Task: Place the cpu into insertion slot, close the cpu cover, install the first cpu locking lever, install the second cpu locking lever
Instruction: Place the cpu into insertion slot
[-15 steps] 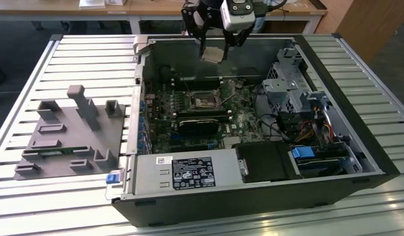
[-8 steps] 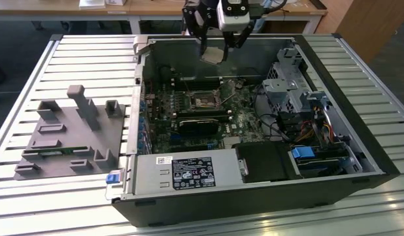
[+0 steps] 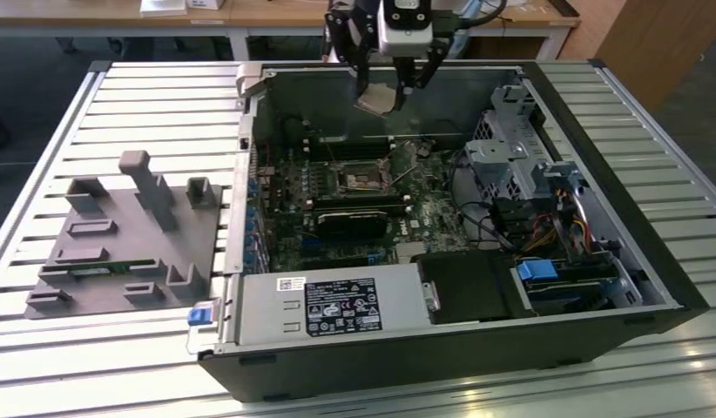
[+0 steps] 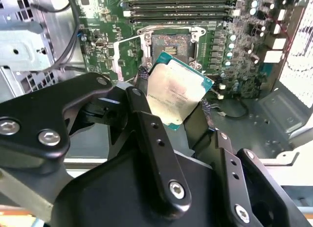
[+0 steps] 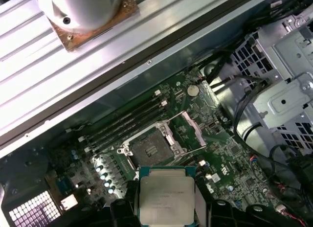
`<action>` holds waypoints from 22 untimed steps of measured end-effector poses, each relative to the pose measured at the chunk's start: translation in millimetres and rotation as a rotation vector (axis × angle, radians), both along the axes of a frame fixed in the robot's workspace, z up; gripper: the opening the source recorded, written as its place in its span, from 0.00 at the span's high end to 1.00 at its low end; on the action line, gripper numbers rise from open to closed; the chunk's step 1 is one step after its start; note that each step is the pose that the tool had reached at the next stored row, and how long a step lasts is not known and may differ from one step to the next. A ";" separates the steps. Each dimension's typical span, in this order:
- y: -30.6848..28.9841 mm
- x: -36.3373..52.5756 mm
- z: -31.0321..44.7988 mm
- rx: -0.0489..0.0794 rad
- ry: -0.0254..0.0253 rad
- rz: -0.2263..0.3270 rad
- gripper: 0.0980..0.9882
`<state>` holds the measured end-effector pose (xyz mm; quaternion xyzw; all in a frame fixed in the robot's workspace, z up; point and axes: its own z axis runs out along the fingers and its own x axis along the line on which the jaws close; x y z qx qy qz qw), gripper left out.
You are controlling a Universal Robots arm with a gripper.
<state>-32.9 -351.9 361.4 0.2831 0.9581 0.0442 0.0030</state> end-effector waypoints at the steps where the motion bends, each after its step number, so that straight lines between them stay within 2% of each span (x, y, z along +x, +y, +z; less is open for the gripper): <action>1: 0.1 0.0 -0.3 0.000 0.0000 -0.012 0.50; 22: 1.5 -0.1 -7.2 0.000 0.0001 -0.302 0.50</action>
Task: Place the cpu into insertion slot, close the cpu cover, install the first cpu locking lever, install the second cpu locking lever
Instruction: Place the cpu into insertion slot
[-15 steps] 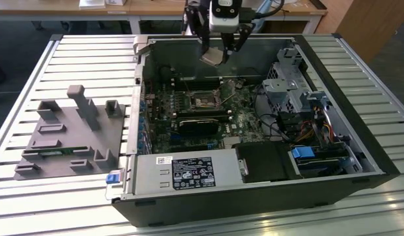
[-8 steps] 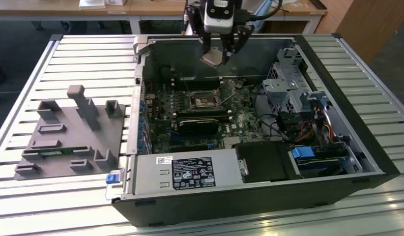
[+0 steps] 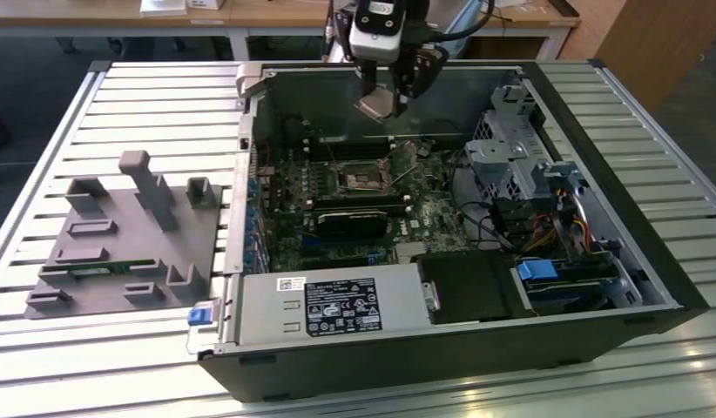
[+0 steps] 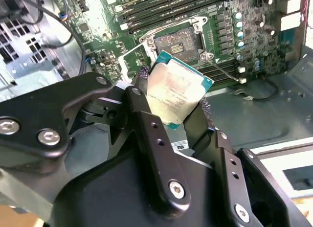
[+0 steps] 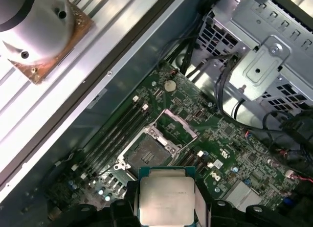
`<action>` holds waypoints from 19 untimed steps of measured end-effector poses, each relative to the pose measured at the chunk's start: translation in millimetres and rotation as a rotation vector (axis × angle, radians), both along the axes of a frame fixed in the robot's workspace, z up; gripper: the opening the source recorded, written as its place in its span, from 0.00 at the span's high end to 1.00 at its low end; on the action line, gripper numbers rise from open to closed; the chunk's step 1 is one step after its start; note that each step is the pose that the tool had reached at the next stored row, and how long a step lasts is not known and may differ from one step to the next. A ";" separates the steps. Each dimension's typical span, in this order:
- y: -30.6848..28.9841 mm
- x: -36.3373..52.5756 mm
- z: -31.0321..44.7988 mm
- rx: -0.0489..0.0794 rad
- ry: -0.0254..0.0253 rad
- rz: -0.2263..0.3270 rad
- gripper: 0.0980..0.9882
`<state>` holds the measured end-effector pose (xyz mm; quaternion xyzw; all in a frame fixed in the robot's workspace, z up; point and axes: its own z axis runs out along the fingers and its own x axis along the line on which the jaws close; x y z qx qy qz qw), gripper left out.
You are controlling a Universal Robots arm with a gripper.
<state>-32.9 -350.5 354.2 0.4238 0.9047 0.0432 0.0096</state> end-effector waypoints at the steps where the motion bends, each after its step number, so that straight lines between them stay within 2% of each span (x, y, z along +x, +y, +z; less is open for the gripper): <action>1: 0.2 -0.1 -0.7 0.000 0.0000 -0.011 0.50; 7: 2.4 -3.9 -4.7 0.000 0.0001 -0.046 0.50; 10: 3.6 -5.3 -7.6 -0.002 0.0025 -0.063 0.50; 19: 4.2 -5.3 -16.0 -0.004 0.0057 -0.202 0.50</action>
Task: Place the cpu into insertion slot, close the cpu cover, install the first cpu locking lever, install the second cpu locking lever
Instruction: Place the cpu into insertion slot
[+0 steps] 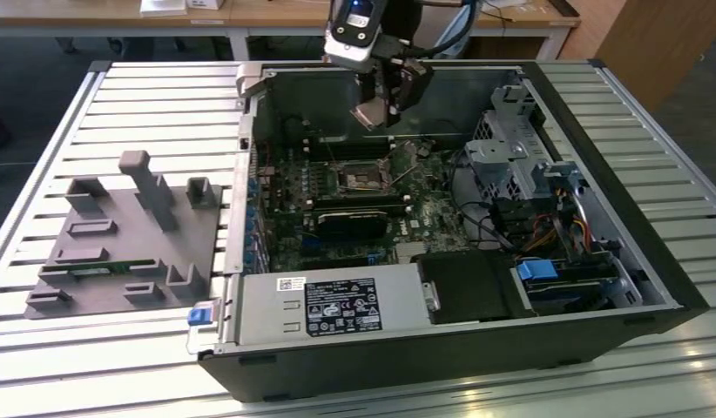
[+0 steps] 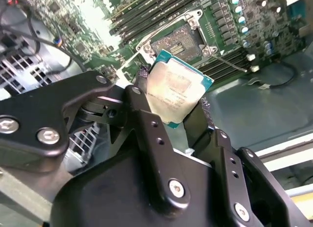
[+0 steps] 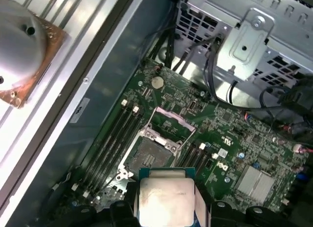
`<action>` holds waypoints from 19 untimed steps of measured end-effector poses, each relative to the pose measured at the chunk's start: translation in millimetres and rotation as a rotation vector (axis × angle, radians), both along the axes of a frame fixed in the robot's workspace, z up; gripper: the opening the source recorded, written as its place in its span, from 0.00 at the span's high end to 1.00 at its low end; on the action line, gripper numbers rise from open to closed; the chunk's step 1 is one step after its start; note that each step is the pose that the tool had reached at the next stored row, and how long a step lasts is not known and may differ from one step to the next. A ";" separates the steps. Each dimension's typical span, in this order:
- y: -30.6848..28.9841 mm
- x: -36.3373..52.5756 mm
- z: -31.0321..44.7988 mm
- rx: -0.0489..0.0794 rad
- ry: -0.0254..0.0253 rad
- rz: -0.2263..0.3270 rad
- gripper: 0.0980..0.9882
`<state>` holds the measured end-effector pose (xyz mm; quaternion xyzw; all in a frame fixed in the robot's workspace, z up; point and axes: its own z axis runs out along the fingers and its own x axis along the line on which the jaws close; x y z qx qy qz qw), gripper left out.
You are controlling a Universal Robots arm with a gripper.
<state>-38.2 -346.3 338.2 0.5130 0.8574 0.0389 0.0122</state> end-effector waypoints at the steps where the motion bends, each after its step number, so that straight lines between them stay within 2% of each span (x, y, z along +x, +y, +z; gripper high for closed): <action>1: 0.0 0.0 -1.0 0.000 0.0002 -0.017 0.50; 10: 0.5 0.0 -10.6 -0.002 0.0037 -0.162 0.50; 19: 1.7 0.0 -21.7 -0.004 0.0115 -0.285 0.50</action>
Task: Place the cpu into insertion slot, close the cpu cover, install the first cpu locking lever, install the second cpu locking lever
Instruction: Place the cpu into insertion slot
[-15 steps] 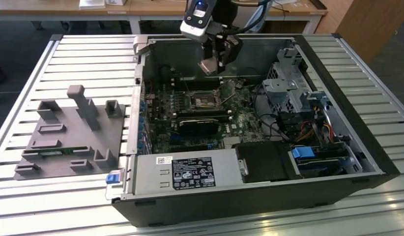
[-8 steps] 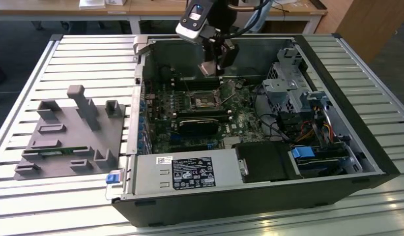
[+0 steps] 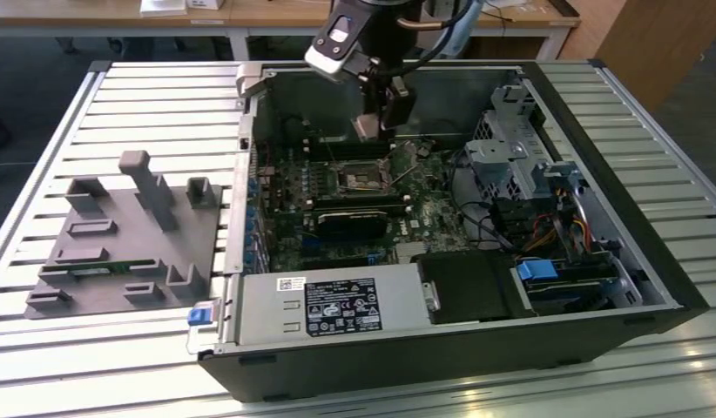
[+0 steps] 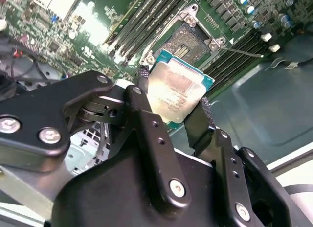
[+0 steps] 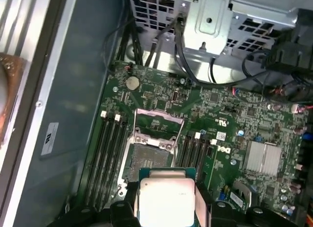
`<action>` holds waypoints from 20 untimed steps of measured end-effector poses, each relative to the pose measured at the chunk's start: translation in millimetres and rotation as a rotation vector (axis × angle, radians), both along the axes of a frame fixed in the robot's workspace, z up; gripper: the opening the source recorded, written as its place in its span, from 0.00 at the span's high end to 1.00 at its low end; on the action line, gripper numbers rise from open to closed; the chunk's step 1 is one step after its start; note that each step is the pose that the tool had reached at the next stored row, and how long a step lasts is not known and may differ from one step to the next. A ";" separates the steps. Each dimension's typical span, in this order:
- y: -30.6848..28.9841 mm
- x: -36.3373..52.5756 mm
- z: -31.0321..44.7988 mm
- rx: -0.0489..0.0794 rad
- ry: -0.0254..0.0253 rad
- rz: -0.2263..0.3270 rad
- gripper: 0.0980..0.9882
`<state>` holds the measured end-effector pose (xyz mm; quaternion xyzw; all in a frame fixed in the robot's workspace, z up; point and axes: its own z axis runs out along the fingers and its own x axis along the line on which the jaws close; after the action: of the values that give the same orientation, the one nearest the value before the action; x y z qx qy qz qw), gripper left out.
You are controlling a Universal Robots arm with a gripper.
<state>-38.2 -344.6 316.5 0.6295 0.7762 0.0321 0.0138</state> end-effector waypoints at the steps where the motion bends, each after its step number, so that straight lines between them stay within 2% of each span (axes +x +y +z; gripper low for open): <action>1: 0.3 0.0 -1.3 0.000 0.0007 -0.011 0.50; 7: 2.1 0.0 -7.3 0.000 0.0094 -0.060 0.50; 12: 3.3 -0.3 -10.0 0.000 0.0107 -0.082 0.50; 15: 3.6 -0.4 -11.2 0.000 0.0185 -0.084 0.50; 16: 3.6 -0.4 -11.5 -0.001 0.0227 -0.084 0.50; 20: 3.9 -0.3 -14.5 -0.003 0.0225 -0.087 0.50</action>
<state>-38.6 -340.7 302.0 0.6632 0.7481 0.0231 0.0075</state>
